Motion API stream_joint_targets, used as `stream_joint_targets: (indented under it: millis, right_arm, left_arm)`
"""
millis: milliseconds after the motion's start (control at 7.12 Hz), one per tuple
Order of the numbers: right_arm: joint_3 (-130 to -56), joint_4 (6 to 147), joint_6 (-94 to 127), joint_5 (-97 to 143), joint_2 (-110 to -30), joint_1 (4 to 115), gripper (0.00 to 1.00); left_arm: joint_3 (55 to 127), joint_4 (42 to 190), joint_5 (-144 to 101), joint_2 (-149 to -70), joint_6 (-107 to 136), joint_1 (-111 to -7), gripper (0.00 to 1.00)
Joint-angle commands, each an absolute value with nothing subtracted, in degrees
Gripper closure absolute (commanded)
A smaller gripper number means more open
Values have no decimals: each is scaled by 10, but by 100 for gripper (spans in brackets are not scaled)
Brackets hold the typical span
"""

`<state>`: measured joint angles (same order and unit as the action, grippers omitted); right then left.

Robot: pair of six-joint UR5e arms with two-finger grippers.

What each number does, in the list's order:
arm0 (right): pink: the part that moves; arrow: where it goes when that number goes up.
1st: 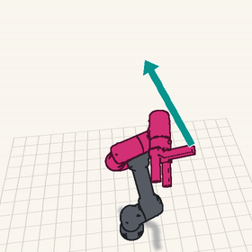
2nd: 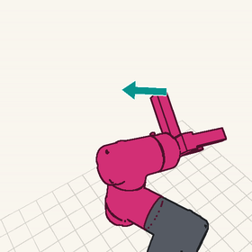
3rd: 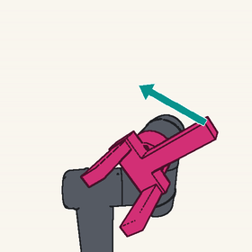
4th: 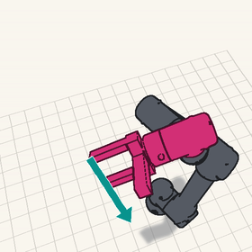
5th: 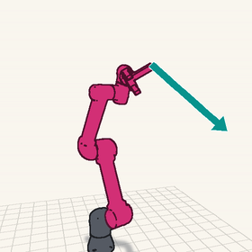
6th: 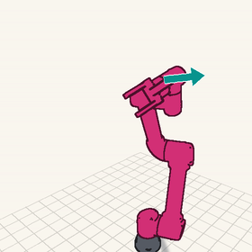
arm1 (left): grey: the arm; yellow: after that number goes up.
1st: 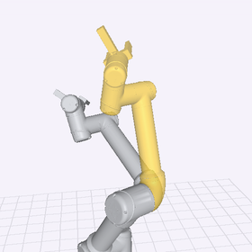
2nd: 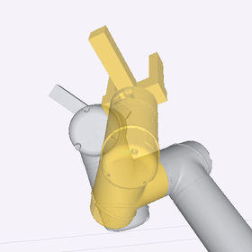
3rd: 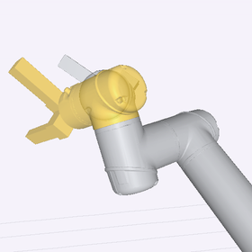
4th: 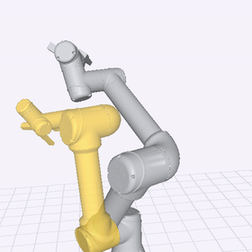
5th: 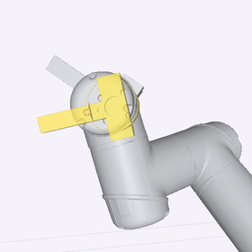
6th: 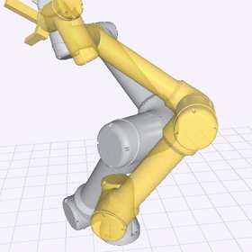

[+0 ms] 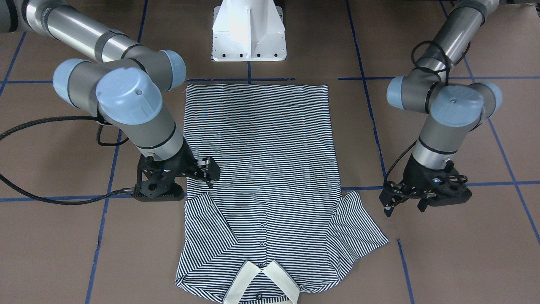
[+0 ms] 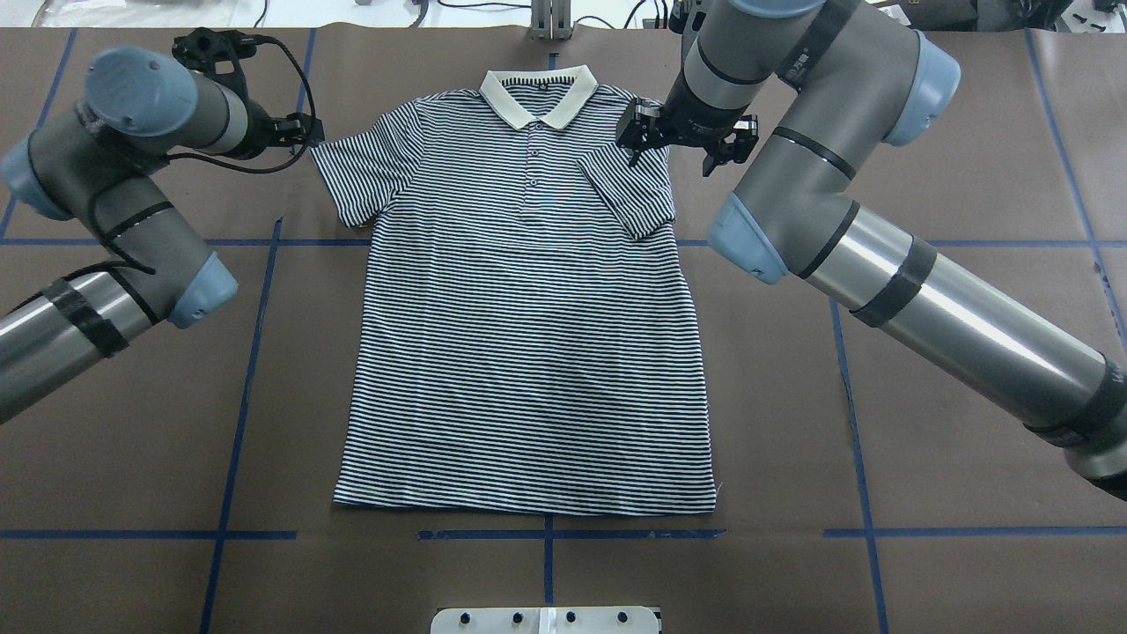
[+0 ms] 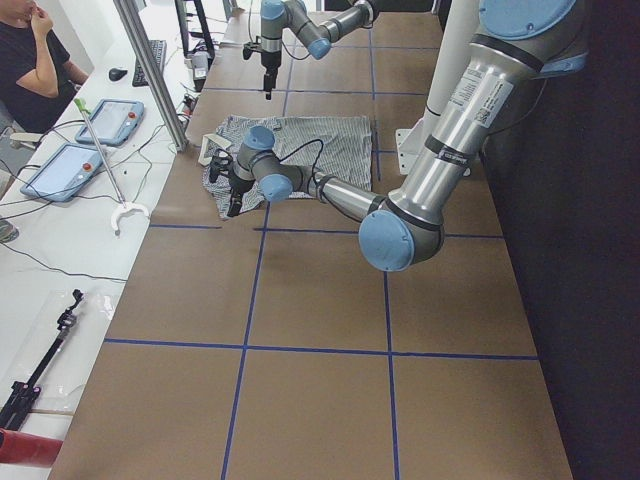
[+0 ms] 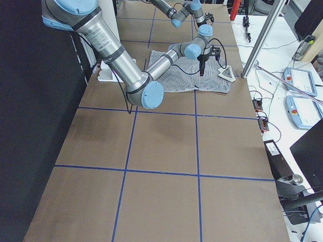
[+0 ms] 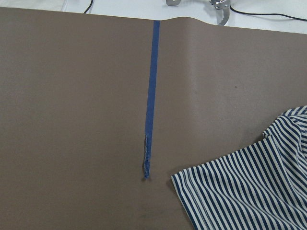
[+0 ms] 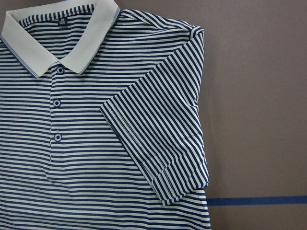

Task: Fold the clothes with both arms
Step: 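Release the folded sleeve and lift the right gripper while the left arm approaches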

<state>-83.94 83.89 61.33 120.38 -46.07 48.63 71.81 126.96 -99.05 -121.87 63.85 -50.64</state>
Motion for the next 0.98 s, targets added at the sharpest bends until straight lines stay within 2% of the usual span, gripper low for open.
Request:
stream_joint_targets:
  millis: [0, 140, 562, 842]
  right_arm:
    - [-859, 841, 612, 1215, -480, 499, 0]
    - [-867, 843, 611, 1218, -488, 508, 0]
    - [-867, 843, 535, 1239, -521, 547, 0]
    - [-865, 845, 531, 1237, -521, 550, 0]
  left_arm:
    - [620, 1330, -949, -1263, 649, -487, 0]
    - [592, 1338, -948, -1282, 649, -484, 0]
    - [585, 1346, -944, -1286, 646, -484, 0]
    - [585, 1346, -944, -1287, 645, -484, 15]
